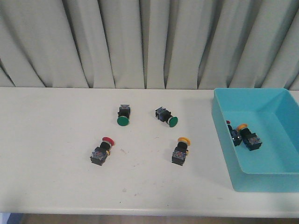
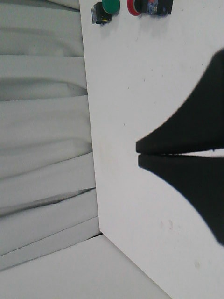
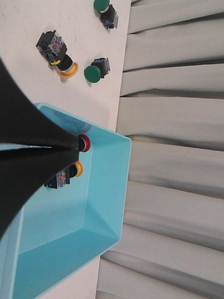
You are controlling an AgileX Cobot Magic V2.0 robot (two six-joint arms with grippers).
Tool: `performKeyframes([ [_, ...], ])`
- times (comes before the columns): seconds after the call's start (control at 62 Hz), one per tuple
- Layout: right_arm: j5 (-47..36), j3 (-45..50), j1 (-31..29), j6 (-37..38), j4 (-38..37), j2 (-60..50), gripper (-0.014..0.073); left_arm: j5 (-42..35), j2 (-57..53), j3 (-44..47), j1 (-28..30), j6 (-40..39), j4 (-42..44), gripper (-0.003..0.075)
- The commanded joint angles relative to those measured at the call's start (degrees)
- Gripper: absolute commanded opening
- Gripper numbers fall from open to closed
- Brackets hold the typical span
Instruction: Pick red and yellow buttons and place in box
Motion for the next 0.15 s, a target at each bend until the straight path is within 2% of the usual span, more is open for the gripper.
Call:
performKeyframes([
  [0.0, -4.4, 0.4, 0.0, -0.2, -0.3, -0.6, -0.0003, -4.0, -0.8, 2.8, -0.3, -0.2, -0.2, -0.0003],
  [0.129, -4.4, 0.4, 0.0, -0.2, -0.3, -0.6, -0.0003, -4.0, -0.8, 2.8, -0.3, -0.2, -0.2, -0.0003],
])
